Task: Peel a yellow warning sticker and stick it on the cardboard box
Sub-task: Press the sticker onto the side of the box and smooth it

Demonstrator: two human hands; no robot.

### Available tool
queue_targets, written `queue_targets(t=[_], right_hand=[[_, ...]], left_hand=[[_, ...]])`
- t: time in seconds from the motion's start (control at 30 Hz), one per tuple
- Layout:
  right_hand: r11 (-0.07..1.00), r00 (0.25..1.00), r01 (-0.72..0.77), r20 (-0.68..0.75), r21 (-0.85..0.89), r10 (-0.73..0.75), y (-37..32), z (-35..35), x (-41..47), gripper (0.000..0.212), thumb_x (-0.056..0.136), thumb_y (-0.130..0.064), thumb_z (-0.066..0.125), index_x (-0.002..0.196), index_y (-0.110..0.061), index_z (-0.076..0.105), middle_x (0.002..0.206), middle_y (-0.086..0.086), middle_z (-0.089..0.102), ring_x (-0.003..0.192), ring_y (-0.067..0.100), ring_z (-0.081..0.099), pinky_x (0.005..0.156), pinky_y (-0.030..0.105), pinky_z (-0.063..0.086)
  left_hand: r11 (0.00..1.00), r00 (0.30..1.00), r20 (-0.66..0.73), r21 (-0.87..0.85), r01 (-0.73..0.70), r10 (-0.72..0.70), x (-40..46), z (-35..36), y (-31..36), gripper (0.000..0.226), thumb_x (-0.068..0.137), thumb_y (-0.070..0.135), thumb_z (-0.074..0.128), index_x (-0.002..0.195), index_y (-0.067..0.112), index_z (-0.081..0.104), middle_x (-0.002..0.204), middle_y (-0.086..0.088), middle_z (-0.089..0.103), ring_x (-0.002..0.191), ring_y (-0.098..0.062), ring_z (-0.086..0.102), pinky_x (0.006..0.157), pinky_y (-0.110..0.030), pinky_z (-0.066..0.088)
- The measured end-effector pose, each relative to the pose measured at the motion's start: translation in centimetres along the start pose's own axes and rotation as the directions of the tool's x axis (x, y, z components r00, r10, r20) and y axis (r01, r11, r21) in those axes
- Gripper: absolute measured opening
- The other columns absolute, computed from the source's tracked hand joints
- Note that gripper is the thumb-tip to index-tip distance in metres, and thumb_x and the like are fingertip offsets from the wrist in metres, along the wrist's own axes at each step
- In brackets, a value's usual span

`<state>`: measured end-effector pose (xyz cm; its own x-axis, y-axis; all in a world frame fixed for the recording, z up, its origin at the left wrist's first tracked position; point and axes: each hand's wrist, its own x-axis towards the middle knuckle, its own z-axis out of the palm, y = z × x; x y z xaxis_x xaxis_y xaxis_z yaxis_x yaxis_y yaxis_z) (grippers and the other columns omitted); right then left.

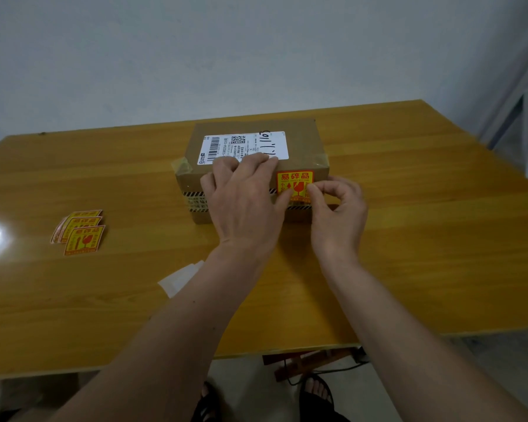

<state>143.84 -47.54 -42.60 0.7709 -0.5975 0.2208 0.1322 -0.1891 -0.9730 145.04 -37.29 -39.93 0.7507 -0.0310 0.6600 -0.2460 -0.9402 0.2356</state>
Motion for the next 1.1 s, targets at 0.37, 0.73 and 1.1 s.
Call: queue_targets(t=[0.37, 0.73, 1.1], right_hand=[[0.996, 0.998, 0.039, -0.041, -0.075, -0.042, 0.0, 0.5, -0.3, 0.006, 0.083, -0.018, 0.067, 0.078, -0.018, 0.064, 0.104, -0.002, 0.052, 0.110, 0.019, 0.053, 0.095, 0.035, 0.045], [0.974, 0.996, -0.024, -0.092, -0.224, 0.003, -0.5, -0.1, 0.7, 0.032, 0.071, -0.032, 0.078, 0.075, -0.015, 0.052, 0.093, 0.000, 0.051, 0.091, 0.016, 0.050, 0.072, 0.019, 0.034], [0.825, 0.922, 0.378, 0.246, -0.419, -0.298, -2.0, -0.9, 3.5, 0.042, 0.071, -0.042, 0.075, 0.108, -0.024, 0.069, 0.122, 0.001, 0.055, 0.116, 0.021, 0.040, 0.097, 0.036, 0.040]], left_hand=[[0.994, 0.998, -0.020, -0.090, 0.061, -0.063, 0.1, 0.8, -0.5, 0.044, 0.074, 0.050, 0.066, 0.112, 0.027, 0.066, 0.120, 0.005, 0.067, 0.124, -0.028, 0.046, 0.112, -0.054, 0.019], [0.992, 0.998, -0.023, -0.117, 0.050, -0.053, 0.0, 0.9, -0.6, 0.046, 0.072, 0.048, 0.070, 0.113, 0.027, 0.066, 0.120, 0.004, 0.067, 0.122, -0.029, 0.048, 0.113, -0.053, 0.019], [0.988, 1.000, 0.001, -0.154, 0.016, -0.016, 0.4, 0.7, -0.9, 0.044, 0.073, 0.050, 0.068, 0.108, 0.024, 0.068, 0.112, 0.002, 0.069, 0.115, -0.028, 0.051, 0.112, -0.051, 0.022]])
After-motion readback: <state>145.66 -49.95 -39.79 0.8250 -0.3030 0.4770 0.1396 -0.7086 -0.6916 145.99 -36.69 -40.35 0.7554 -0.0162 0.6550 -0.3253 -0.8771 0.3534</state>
